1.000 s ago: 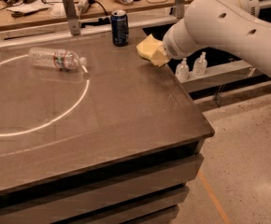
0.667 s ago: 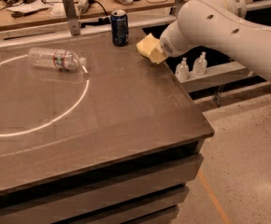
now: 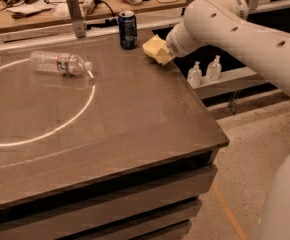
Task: Move sponge near pepsi can
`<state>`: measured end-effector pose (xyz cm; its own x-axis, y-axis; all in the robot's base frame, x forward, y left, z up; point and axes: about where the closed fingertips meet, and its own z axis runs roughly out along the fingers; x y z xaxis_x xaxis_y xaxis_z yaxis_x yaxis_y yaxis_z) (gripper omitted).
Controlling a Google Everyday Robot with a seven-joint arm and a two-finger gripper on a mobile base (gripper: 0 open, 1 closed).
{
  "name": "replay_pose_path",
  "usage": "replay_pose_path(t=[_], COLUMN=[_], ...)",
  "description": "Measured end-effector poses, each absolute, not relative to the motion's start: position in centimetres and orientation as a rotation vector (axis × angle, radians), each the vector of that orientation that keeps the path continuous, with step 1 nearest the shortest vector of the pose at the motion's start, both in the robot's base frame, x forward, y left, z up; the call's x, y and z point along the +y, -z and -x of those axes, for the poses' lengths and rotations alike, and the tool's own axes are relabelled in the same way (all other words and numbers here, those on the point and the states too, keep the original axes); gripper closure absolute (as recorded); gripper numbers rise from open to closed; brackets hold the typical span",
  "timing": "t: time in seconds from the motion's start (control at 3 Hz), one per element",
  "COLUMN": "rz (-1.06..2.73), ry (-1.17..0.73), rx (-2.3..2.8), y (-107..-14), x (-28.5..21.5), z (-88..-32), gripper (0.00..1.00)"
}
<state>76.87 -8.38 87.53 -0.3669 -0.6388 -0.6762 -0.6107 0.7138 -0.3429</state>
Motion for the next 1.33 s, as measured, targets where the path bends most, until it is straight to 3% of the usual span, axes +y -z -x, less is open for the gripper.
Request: replay_pose_path(t=[0.33,0.67,1.33], rz=[0.969,0.985,0.990], ry=[0.001,-0.026,-0.052], rx=[2.068,2.060,2.057], y=[-87.0,-86.5,-85.8], x=[-7.6,-6.9,-5.8], z=[-78.7,-80.3,-82.1], gripper=[1.00,0.84,0.38])
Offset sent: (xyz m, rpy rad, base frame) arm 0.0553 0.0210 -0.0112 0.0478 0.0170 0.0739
